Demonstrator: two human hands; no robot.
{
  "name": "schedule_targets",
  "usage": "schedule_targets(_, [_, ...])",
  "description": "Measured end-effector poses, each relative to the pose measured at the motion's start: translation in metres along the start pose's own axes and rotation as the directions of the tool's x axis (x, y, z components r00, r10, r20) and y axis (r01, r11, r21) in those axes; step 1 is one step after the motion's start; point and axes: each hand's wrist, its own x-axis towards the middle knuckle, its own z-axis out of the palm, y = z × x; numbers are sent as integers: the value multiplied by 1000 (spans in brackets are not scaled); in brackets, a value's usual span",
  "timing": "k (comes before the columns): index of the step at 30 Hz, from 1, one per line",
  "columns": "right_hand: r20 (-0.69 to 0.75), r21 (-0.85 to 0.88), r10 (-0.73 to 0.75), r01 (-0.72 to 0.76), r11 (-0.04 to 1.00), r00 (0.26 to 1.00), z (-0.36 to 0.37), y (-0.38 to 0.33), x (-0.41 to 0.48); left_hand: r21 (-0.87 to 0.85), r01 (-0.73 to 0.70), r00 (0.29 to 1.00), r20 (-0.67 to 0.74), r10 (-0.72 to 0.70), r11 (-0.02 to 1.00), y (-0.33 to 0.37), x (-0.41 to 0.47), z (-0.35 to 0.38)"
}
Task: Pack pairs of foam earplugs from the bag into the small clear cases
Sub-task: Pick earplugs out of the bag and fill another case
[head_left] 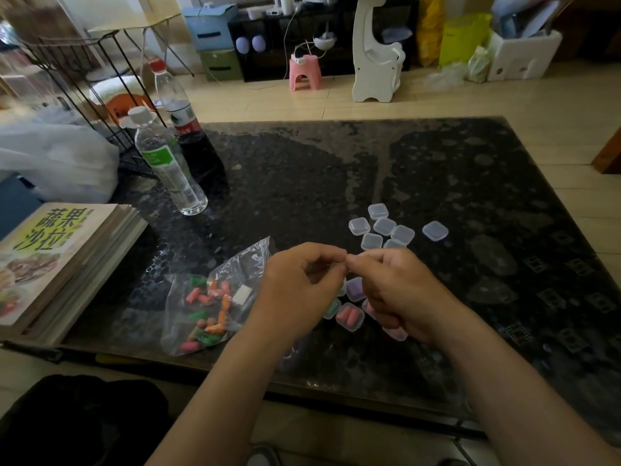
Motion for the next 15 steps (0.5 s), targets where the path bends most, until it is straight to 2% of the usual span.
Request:
schedule_targets(4, [49,2,-59,59,998,997,0,-1,-3,-127,97,995,52,-91,987,2,2,-9])
schedule_targets(7, [82,2,-93,93,996,992,2,-2,-6,-196,116,991,90,-100,974,0,5,-16])
schedule_targets(15, [33,-165,-125,129,978,992,6,5,3,-174,119,989,113,-101,977,-9,6,-19])
